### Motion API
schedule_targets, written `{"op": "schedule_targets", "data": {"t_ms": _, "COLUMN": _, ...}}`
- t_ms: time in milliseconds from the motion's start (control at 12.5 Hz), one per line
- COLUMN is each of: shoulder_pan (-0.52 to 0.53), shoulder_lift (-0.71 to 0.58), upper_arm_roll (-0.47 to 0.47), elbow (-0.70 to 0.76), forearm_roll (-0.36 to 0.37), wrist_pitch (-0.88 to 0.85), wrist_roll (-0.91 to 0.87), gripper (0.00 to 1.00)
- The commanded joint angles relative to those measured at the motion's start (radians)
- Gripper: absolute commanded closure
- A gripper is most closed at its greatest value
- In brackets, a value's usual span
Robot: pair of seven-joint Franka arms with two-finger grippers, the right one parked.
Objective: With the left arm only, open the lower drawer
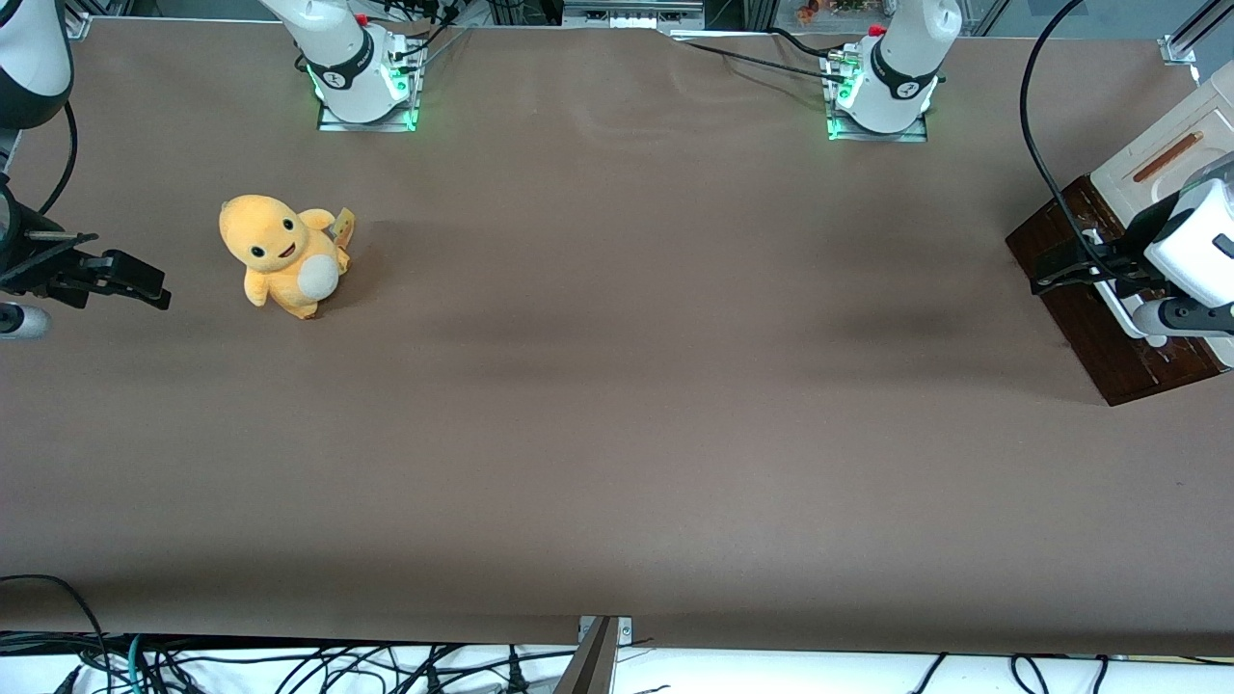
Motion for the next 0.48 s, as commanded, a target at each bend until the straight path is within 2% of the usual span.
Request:
{"op": "schedule_targets", "data": {"t_ms": 0, "shoulder_pan": 0.005, "shoulder_lift": -0.013, "upper_arm_roll": -0.003, "elbow": -0.014, "forearm_roll": 0.027, "wrist_pitch": 0.009, "wrist_roll": -0.003, "gripper": 0.00}}
{"op": "schedule_targets", "data": {"t_ms": 400, "shoulder_pan": -0.007, "shoulder_lift": -0.013, "upper_arm_roll": -0.009, "elbow": -0.013, "forearm_roll": 0.026, "wrist_pitch": 0.006, "wrist_roll": -0.006, "gripper": 0.00}}
